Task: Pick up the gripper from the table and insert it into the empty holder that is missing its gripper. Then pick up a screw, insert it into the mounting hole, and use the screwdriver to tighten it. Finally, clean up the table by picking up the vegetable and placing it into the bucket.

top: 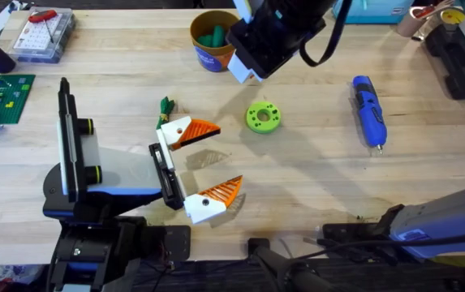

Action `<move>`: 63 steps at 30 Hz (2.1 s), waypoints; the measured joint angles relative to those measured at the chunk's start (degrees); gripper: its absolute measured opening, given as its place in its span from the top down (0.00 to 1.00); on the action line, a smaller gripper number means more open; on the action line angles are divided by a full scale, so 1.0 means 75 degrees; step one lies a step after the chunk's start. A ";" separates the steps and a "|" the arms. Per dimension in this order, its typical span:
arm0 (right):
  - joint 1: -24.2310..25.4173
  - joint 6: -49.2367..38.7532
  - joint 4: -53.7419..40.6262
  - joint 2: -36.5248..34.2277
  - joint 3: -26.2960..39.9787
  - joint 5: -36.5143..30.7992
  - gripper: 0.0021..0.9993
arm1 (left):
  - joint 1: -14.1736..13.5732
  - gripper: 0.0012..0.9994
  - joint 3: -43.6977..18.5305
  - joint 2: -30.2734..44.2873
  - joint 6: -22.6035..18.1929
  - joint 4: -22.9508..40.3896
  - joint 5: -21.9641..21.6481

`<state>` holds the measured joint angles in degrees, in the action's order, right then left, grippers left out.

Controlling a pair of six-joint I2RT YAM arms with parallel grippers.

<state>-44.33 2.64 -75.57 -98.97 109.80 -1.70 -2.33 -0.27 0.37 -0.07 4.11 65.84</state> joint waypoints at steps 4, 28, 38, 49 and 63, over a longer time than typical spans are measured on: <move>-0.0067 -0.0018 -0.0025 0.0000 0.0000 0.0009 0.99 | 0.0000 0.01 0.0000 -0.0001 0.0014 0.0096 -0.0008; 0.0707 0.1454 -0.0863 0.0001 -0.0003 -0.0916 1.00 | 0.0000 0.01 0.0000 -0.0001 0.0014 0.0112 -0.0008; 0.0766 0.2036 -0.0057 0.0264 -0.1359 -0.1264 1.00 | 0.0000 0.01 0.0000 -0.0001 0.0014 0.0112 -0.0008; 0.1268 0.2518 0.1307 0.0299 -0.2878 -0.1030 0.47 | 0.0000 0.01 0.0000 -0.0001 0.0014 0.0112 -0.0008; 0.1593 0.2883 0.2556 0.0302 -0.4350 -0.0731 0.00 | 0.0000 0.01 0.0000 -0.0001 0.0014 0.0112 -0.0008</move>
<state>-32.38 24.26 -56.39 -96.71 77.18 -7.18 -2.33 -0.27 0.36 0.03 4.95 65.78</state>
